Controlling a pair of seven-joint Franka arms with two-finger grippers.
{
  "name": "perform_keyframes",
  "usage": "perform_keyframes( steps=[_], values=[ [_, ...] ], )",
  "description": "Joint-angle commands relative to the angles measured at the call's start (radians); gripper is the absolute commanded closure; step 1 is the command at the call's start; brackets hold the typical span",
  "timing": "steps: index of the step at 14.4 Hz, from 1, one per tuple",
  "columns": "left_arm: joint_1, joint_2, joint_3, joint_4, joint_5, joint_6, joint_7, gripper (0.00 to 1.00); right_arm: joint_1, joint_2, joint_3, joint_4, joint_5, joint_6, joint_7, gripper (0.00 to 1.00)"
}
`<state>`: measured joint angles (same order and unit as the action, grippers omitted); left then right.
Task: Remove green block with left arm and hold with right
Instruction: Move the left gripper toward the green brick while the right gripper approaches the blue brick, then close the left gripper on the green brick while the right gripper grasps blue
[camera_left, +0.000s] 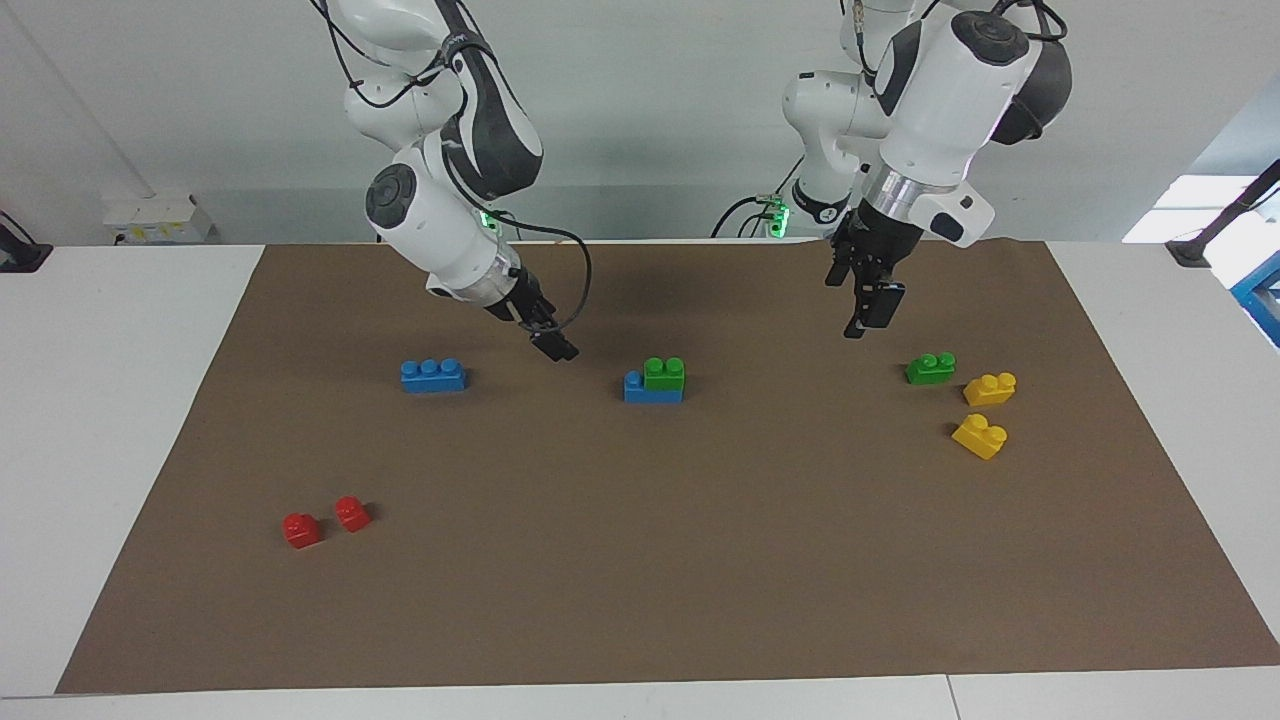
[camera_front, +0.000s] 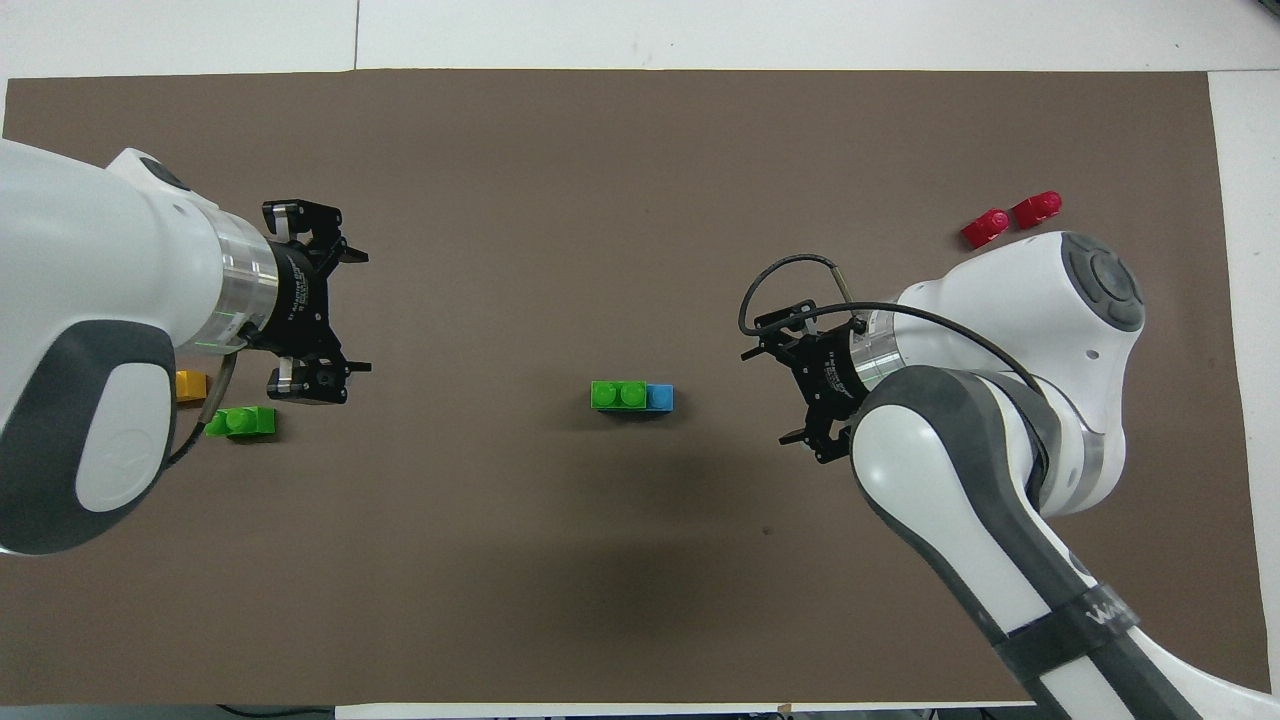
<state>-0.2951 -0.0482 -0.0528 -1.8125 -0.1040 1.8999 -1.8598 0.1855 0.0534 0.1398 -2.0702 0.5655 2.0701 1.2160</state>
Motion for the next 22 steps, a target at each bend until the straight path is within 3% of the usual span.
perform_keyframes(
  steps=[1, 6, 12, 17, 22],
  values=[
    [-0.077, -0.03, 0.014, -0.079, -0.019, 0.065, -0.093, 0.0, 0.003, 0.014, -0.002, -0.014, 0.068, 0.027, 0.02, 0.01],
    [-0.206, 0.01, 0.014, -0.155, -0.019, 0.174, -0.217, 0.0, 0.011, 0.043, 0.0, -0.019, 0.112, 0.083, 0.02, 0.0],
    [-0.301, 0.108, 0.018, -0.163, -0.017, 0.297, -0.344, 0.0, 0.029, 0.083, 0.0, -0.033, 0.165, 0.163, 0.02, 0.0],
    [-0.319, 0.166, 0.018, -0.172, -0.007, 0.347, -0.364, 0.0, 0.068, 0.103, 0.0, -0.047, 0.208, 0.226, 0.069, 0.0],
    [-0.325, 0.185, 0.018, -0.182, -0.006, 0.375, -0.372, 0.0, 0.077, 0.154, 0.0, -0.045, 0.364, 0.266, 0.085, 0.0]
  ],
)
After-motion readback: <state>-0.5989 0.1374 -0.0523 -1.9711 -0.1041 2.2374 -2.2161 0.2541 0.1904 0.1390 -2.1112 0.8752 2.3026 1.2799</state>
